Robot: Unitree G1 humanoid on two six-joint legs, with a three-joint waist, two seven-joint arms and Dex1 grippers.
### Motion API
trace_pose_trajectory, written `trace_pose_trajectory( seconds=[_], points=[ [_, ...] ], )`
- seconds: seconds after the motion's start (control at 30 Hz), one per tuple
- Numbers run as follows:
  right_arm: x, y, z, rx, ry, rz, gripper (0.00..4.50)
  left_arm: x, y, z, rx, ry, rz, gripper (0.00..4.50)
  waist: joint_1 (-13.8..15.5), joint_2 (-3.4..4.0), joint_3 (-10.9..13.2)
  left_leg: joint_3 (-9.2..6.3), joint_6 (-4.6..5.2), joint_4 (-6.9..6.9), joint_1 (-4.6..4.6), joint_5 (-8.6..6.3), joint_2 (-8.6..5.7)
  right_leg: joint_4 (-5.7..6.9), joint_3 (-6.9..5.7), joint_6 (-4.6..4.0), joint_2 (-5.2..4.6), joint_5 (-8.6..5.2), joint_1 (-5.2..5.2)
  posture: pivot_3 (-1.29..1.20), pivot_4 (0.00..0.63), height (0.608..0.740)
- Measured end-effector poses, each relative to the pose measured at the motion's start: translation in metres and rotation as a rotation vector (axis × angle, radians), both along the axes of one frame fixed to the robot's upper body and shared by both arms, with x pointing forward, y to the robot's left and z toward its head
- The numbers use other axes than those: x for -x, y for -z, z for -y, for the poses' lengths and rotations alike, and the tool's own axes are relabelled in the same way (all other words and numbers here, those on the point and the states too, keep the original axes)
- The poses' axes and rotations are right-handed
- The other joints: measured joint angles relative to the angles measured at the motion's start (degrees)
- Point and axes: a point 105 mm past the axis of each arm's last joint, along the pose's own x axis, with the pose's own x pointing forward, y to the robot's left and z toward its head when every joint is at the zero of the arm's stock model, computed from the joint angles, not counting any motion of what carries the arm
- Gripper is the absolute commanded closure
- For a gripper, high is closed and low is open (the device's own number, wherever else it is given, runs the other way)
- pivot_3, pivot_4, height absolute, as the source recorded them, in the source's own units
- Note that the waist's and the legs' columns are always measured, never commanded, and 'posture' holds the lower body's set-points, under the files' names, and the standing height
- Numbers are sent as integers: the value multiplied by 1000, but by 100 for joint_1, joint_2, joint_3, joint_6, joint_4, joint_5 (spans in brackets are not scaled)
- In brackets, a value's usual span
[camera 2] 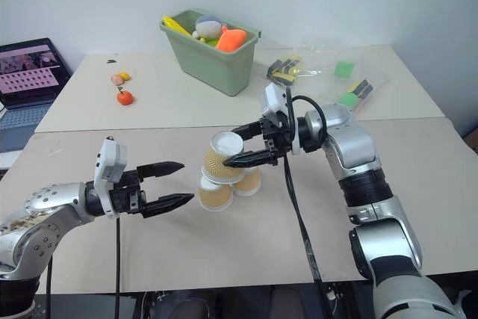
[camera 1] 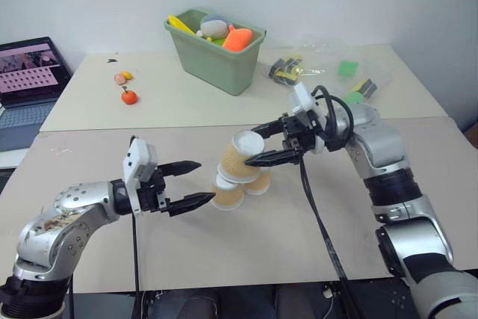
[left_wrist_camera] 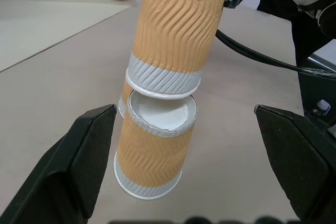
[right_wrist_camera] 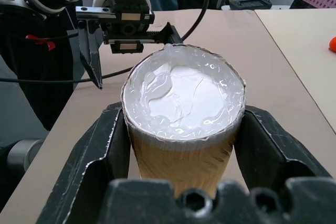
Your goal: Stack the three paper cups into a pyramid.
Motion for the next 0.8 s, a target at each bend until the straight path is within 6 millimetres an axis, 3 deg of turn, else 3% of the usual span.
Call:
trace_pose_trajectory(
  seconds=[0.27, 0.33, 0.4, 0.63, 0.8],
  points=[
    [-2, 0, 1, 8, -1, 7, 1884, 0, 0, 0, 3, -1, 0, 0, -46, 0, 0, 0, -1, 0, 0, 1, 0, 1, 0, 0, 0, 0, 0, 0, 150, 740],
    [-3, -1, 1, 10, 3, 12, 922, 0, 0, 0, 3, -2, 0, 0, -55, 0, 0, 0, -1, 0, 0, 1, 0, 1, 0, 0, -1, 0, 0, 0, 150, 740],
    [-5, -1, 2, 14, 16, 15, 309, 0, 0, 0, 3, -3, 0, 0, -64, 0, 0, 0, -1, 0, 0, 1, 0, 1, 0, 0, 0, 0, 0, 0, 150, 740],
    [-5, -2, 5, 3, 20, -44, 309, -1, -1, 1, 10, -4, 3, 0, -81, 0, 0, 0, -1, 0, -3, 1, 0, 0, 1, 0, -1, 0, -2, 0, 150, 740],
    [-7, -19, 11, -8, 37, -29, 309, -2, -2, 5, 26, 9, 7, 0, -82, 0, 0, 0, -1, 0, -3, 1, 0, 1, 1, 0, 0, 1, -3, 0, 150, 740]
  ],
)
